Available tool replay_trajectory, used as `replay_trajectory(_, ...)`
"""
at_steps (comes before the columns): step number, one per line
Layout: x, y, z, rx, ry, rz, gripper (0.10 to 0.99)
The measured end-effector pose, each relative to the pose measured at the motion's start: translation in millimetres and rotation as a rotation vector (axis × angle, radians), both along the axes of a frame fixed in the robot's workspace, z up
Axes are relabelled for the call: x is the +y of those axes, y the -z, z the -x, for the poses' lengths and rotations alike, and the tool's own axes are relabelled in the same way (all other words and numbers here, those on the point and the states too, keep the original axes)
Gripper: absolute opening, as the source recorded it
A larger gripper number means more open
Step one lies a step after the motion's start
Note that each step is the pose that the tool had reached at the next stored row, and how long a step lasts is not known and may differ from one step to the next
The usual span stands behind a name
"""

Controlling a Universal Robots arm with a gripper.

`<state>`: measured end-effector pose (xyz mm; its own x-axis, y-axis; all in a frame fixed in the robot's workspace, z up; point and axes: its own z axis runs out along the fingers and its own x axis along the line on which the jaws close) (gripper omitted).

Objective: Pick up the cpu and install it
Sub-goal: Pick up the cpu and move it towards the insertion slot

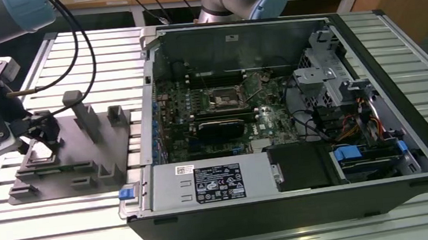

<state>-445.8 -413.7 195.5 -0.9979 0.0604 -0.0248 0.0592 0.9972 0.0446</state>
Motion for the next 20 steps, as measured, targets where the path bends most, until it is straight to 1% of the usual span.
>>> replay_trajectory(3, 0.0, 0.6, 0.0, 0.0002, -0.031, 0.0, 0.659)
replay_trajectory(9, 0.0, 4.5, 0.1, 0.0002, -0.032, -0.002, 0.659)
replay_trajectory(14, 0.9, 7.5, -0.1, 0.0002, -0.032, -0.009, 0.659)
replay_trajectory(20, 1.4, 10.5, 0.0, 0.0001, -0.032, -0.011, 0.659)
